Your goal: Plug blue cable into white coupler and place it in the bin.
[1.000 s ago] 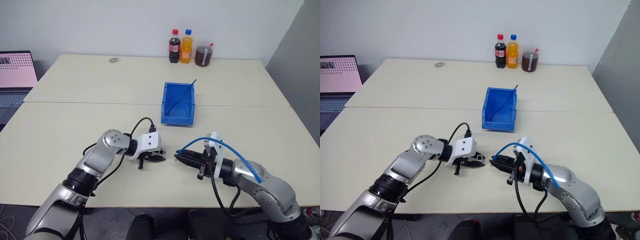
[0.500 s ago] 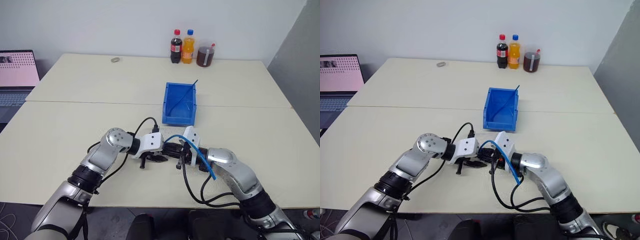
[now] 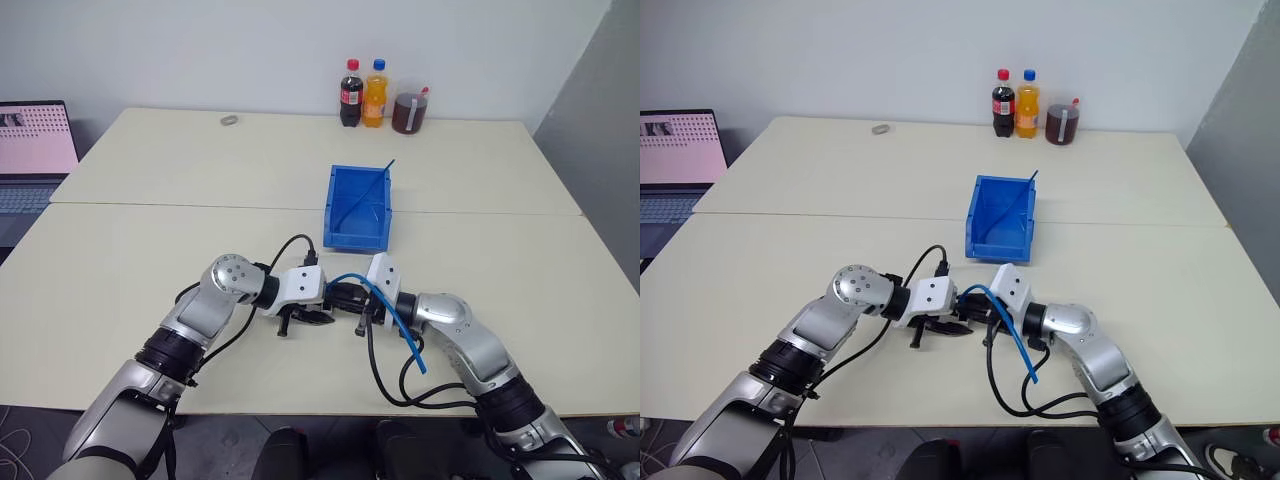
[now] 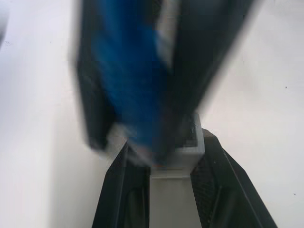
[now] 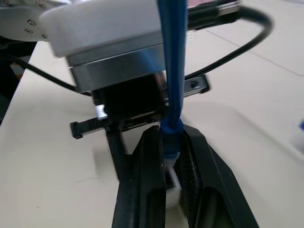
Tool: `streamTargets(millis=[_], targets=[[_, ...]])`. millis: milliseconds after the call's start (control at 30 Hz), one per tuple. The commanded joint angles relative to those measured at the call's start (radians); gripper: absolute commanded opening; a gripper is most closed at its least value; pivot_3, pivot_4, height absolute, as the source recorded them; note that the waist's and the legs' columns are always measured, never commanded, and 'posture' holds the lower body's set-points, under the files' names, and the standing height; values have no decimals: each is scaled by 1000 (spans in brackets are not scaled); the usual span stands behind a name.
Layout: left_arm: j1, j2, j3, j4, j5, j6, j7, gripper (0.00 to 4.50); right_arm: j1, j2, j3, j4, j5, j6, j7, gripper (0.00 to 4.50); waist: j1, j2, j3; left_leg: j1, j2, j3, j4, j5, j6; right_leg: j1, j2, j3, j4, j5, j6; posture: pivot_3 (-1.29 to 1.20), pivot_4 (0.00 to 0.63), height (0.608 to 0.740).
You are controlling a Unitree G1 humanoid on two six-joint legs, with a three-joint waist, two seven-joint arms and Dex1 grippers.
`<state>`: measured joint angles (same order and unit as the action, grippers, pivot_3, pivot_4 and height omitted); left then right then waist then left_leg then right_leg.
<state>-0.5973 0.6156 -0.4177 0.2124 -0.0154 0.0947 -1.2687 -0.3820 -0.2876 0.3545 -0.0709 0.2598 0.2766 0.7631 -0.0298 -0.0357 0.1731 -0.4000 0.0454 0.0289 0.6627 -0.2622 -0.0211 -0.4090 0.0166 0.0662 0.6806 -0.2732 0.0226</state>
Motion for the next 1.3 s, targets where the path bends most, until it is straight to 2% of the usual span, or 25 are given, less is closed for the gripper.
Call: streamTargets(millis=[33,933,1300], targets=[[22,21,-19,42,37,-8,-23,809,-3,3,-41,-60,39,13,20,154,-3,0,0,0,0,0,0,0,0,0,0,0,0,0,0,0,150,740],[27,4,-10,51,33,-22,-22,809,13,-30,59,47,-144,-134,95,154,-4,1,-2,2,0,0,0,0,0,1,2,1,1,0,0,0,150,740],[31,1,-12,47,33,-23,-25,809,-24,-6,40,103,-144,-98,93,154,-4,1,-3,3,0,1,0,0,0,2,2,1,1,1,-2,0,150,740]])
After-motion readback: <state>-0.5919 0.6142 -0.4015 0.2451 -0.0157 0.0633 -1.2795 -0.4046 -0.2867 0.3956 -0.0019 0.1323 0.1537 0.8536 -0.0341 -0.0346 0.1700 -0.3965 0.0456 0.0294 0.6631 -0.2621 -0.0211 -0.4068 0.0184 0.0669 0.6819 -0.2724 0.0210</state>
